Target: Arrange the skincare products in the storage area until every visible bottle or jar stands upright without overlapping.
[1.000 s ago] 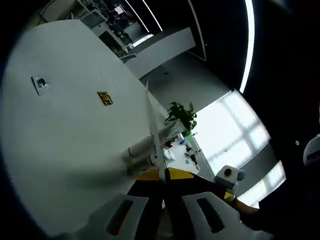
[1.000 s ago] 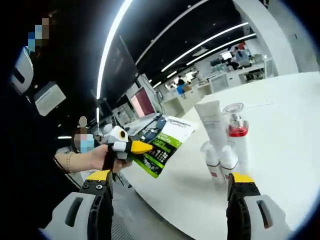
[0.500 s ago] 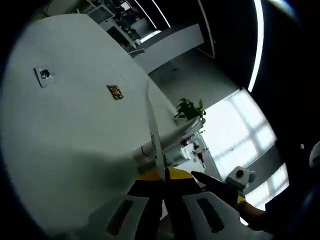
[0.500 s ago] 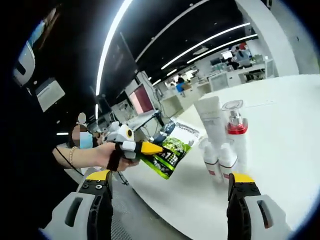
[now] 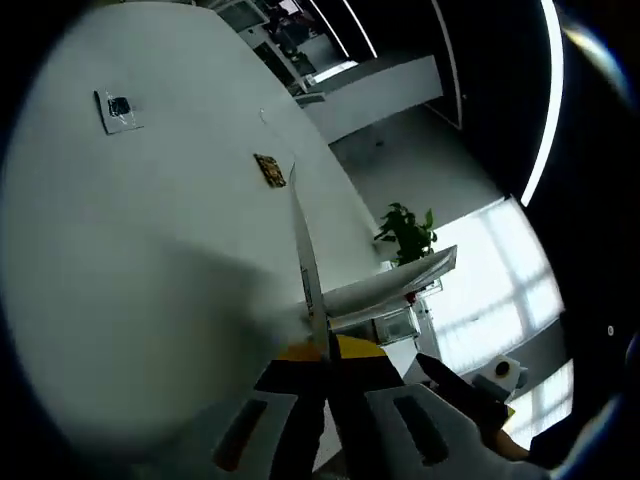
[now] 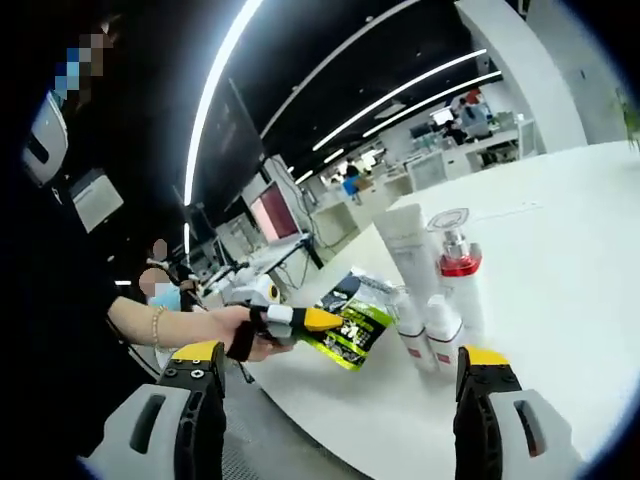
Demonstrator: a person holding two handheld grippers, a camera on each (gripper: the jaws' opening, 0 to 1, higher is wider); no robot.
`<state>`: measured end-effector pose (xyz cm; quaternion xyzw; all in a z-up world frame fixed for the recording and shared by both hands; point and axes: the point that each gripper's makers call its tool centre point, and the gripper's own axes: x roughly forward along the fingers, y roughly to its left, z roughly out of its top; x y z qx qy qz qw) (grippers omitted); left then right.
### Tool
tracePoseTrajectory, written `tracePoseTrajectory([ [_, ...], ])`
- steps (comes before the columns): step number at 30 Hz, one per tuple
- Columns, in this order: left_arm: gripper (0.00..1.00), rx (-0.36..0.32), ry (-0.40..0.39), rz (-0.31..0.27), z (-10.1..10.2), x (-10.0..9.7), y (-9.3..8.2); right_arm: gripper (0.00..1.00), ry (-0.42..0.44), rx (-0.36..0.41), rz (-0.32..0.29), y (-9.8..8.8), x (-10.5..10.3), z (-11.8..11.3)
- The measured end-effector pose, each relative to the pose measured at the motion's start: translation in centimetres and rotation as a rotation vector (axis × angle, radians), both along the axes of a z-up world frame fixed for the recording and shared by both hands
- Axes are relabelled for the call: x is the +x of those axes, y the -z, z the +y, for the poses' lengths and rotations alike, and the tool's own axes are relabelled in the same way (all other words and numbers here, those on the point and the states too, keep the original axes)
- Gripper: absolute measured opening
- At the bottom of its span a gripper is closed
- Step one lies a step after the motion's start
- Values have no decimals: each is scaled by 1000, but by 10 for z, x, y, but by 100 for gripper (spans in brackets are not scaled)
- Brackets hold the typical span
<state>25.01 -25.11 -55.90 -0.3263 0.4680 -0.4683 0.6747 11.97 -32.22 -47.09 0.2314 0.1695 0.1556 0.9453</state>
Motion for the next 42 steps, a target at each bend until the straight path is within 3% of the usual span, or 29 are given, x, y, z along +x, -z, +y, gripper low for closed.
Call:
tracePoseTrajectory([
  [4, 0, -7, -4, 28, -12, -3, 7, 99, 12, 7, -2, -1, 0, -2],
  [11, 0, 28, 29, 7, -19, -9, 16, 99, 17, 7, 4, 0, 1, -2],
  [21, 0, 73, 22, -5, -20, -1, 37, 99, 18, 8, 11, 0, 1, 0],
  [30, 0, 105, 15, -24, -22, -6, 39, 99, 19, 8, 16, 1, 1, 0],
  [42, 0, 156, 7, -43, -17, 1, 53, 99, 17, 6, 20, 2, 1, 0],
])
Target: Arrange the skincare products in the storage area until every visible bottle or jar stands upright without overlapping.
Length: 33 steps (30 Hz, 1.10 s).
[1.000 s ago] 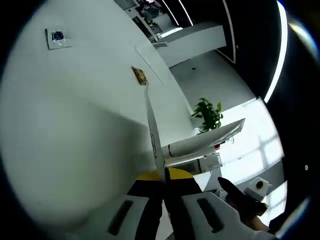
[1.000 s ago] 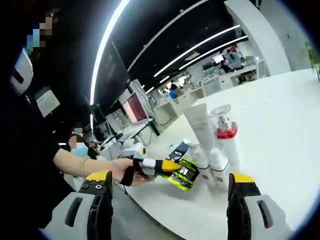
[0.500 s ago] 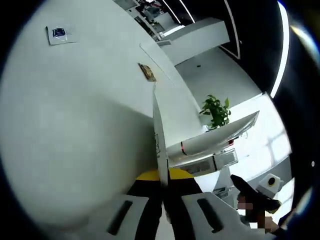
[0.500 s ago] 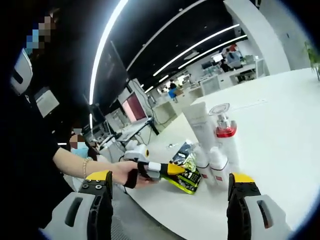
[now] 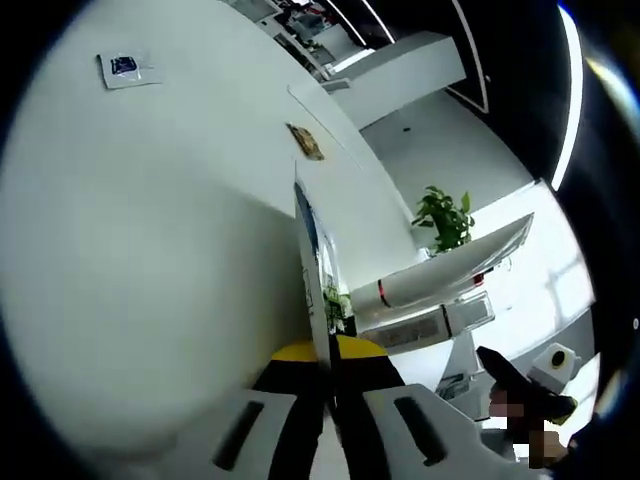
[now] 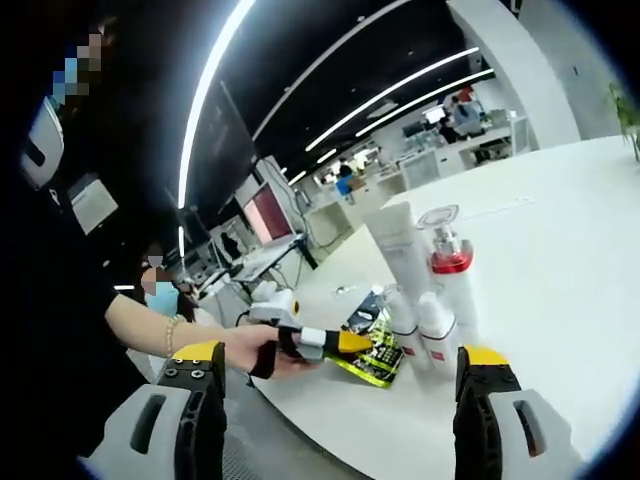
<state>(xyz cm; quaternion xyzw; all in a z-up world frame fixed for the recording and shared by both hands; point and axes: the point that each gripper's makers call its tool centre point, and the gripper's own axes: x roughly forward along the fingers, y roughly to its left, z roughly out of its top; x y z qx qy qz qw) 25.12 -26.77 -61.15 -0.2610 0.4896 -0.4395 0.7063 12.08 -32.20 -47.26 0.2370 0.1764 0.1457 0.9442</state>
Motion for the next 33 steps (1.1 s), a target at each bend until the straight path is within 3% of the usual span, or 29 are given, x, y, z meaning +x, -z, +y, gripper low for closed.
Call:
tracePoseTrajectory([
  [10, 2, 58, 75, -108, -6, 3, 0, 99, -1, 2, 2, 1, 0, -1],
  [21, 9, 154, 155, -232, 2, -4, 0, 98, -3, 2, 3, 1, 0, -1],
  [26, 11, 223, 236, -351, 6, -5, -3, 98, -3, 2, 5, 1, 0, -1],
  [30, 14, 265, 266, -413, 6, -4, -1, 98, -3, 1, 6, 1, 0, 0],
  [33, 17, 316, 288, -492, 9, 0, -2, 98, -1, 1, 5, 1, 0, -1],
])
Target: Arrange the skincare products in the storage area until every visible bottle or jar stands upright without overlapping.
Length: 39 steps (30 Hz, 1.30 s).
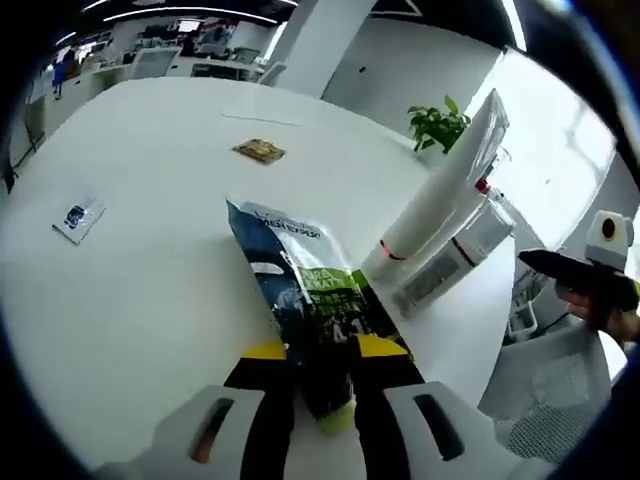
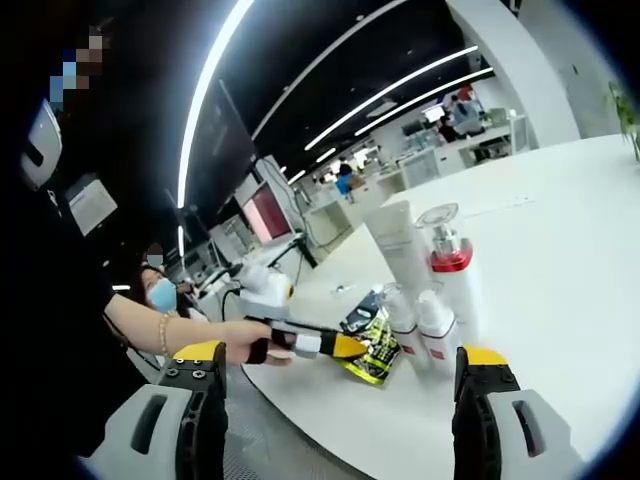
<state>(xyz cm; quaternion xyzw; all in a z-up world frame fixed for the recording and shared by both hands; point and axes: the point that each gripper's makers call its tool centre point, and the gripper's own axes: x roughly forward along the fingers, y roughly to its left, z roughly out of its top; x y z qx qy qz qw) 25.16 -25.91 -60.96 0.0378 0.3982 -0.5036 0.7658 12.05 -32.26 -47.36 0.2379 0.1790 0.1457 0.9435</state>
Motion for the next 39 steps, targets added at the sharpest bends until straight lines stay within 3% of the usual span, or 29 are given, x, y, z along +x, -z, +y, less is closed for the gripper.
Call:
tracePoseTrajectory([
  [2, 19, 6, 8, -2, -1, -2, 0, 98, 1, 2, -2, -1, 0, 0],
  [7, 23, 63, 52, -90, 1, 1, -1, 98, 2, 5, -5, -1, 0, -1],
  [13, 25, 106, 79, -143, 6, 8, 1, 98, 0, 7, -7, -2, 0, 0],
  [39, 32, 149, 104, -218, 19, 8, -10, 97, -4, -9, -17, -4, 0, 3],
])
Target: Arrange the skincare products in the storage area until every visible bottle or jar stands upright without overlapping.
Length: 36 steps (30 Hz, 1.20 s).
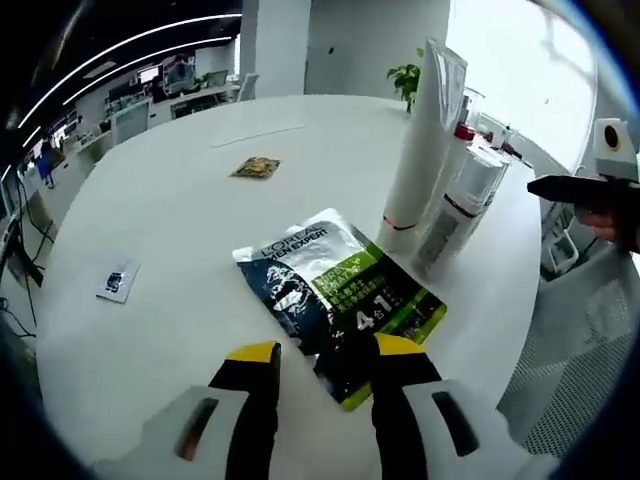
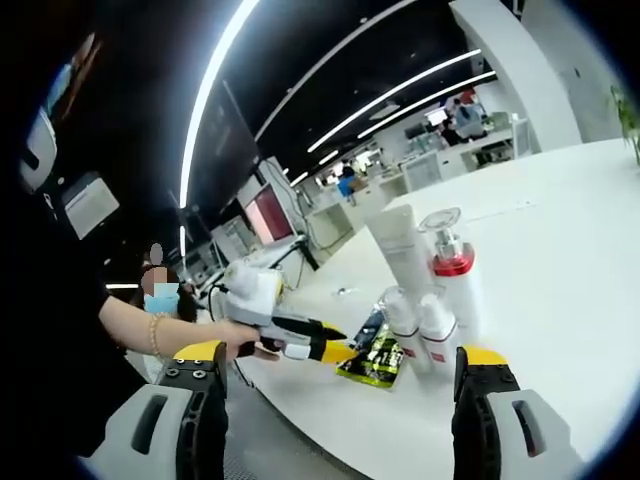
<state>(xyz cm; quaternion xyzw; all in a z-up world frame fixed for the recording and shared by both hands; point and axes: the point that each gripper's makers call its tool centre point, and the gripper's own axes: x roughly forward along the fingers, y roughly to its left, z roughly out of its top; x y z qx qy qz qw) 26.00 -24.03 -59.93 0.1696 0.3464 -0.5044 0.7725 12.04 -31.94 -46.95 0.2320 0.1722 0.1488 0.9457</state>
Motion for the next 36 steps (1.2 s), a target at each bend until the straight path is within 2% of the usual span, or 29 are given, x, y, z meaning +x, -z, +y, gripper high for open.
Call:
tracePoseTrajectory([
  [12, 42, -35, -10, -13, 17, -7, -19, 97, -8, -17, 0, 1, -1, 1],
  [18, 49, -67, -15, -30, 32, -12, -37, 98, -13, -21, 0, 1, -1, 3],
  [20, 53, -100, -13, -40, 35, -14, -46, 98, -16, -23, -1, 1, -1, 2],
  [21, 57, -157, 1, -31, 32, -19, -53, 98, -17, -28, 0, 2, -1, 2],
  [22, 62, -173, -5, -33, 33, -20, -56, 99, -13, -39, 2, 3, -1, 1],
  [24, 65, -179, 1, -52, 40, -25, -63, 99, -14, -50, 2, 4, -1, 1],
  [36, 70, -228, -31, -33, 67, -40, -79, 99, -18, -64, 12, 8, -1, -1],
])
